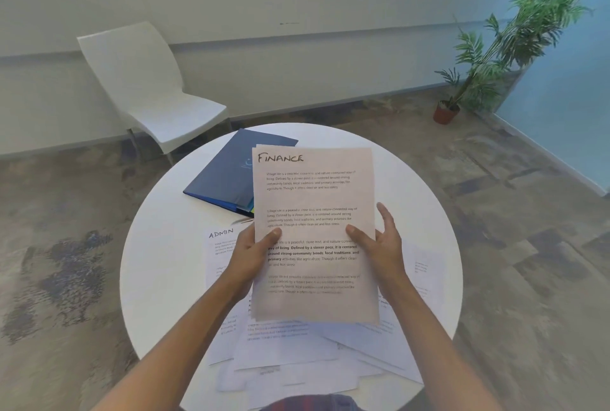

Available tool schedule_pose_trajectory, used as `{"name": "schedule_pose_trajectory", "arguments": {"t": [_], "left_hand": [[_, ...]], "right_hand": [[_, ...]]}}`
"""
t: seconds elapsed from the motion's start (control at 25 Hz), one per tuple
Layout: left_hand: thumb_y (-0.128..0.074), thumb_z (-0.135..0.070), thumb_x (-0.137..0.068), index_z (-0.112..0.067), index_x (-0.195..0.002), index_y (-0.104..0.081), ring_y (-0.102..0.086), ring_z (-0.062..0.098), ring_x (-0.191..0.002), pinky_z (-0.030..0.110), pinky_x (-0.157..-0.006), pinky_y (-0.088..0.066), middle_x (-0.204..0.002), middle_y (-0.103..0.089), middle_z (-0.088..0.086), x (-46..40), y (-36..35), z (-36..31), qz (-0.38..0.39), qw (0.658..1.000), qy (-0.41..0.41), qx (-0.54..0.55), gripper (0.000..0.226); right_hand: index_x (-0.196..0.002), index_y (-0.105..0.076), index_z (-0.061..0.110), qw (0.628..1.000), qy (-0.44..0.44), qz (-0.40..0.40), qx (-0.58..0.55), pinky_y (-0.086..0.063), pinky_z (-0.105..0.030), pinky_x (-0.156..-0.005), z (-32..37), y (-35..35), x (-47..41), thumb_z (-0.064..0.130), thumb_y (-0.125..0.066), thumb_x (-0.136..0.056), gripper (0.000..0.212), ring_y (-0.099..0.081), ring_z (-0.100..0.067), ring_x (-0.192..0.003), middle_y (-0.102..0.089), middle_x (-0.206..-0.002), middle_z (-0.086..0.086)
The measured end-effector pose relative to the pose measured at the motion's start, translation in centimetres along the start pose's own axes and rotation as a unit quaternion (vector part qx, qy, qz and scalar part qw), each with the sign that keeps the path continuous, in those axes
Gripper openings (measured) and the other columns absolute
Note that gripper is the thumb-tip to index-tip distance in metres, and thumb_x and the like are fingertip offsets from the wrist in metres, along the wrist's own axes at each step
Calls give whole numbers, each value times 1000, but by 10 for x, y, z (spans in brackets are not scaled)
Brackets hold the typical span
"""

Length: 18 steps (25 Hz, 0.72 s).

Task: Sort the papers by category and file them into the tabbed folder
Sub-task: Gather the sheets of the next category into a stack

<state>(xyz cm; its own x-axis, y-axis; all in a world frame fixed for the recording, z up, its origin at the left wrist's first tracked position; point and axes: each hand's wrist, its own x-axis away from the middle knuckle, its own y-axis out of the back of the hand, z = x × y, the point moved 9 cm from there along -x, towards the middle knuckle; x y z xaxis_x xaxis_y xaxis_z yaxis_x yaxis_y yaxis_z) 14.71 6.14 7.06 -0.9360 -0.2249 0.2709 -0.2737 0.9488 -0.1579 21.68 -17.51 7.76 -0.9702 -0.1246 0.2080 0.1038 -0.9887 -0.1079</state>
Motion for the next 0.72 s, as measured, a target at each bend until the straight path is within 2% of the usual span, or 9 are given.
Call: {"name": "schedule_pose_trajectory", "arguments": {"t": [0.12,0.24,0.36,0.52,0.64,0.72], "left_hand": [[-55,-14,-97,-17,-116,-65,-73,28,-95,45,-81,-59,-106,-75,4,-2,0,1,7,999,4,-32,21],[-56,-21,-98,-19,-119,-64,-72,29,-96,48,-82,-59,-105,-76,1,-3,-2,7,9,998,13,-65,23],[-60,-28,-94,-22,-121,-64,-71,27,-96,51,-85,-58,-106,-75,-2,-1,-2,12,2,997,10,-83,27],[-63,-19,-93,-31,-110,-68,-66,29,-102,51,-89,-55,-103,-74,-3,0,0,13,-10,996,2,-84,22],[-63,-21,-93,-43,-103,-65,-64,25,-99,47,-87,-55,-99,-72,-5,0,-5,7,-15,994,-8,-109,23],[-62,-26,-94,-45,-101,-62,-65,25,-94,43,-81,-58,-97,-71,-6,0,-9,0,-16,993,-19,-117,20]], "right_hand": [[-119,-68,6,999,-16,35,-14,-62,-34,-72,2,-5,-3,7,-73,-86,33,-73,-32,-97,-77,-105,-10],[-105,-74,5,999,-21,28,8,-60,-27,-65,-5,-7,0,7,-73,-86,19,-75,-29,-92,-78,-98,-7],[-100,-75,9,1000,-5,15,18,-57,-22,-64,-9,-7,5,7,-74,-85,15,-75,-24,-87,-79,-92,0],[-101,-72,20,999,32,16,34,-55,-17,-63,-3,-8,10,6,-78,-81,26,-72,-6,-80,-77,-91,7],[-104,-73,17,996,59,15,70,-56,-20,-64,3,-9,12,10,-79,-82,24,-73,-14,-83,-76,-95,-1],[-106,-74,13,994,73,3,81,-57,-24,-64,9,-8,12,14,-78,-84,22,-73,-20,-85,-77,-95,-4]]}}
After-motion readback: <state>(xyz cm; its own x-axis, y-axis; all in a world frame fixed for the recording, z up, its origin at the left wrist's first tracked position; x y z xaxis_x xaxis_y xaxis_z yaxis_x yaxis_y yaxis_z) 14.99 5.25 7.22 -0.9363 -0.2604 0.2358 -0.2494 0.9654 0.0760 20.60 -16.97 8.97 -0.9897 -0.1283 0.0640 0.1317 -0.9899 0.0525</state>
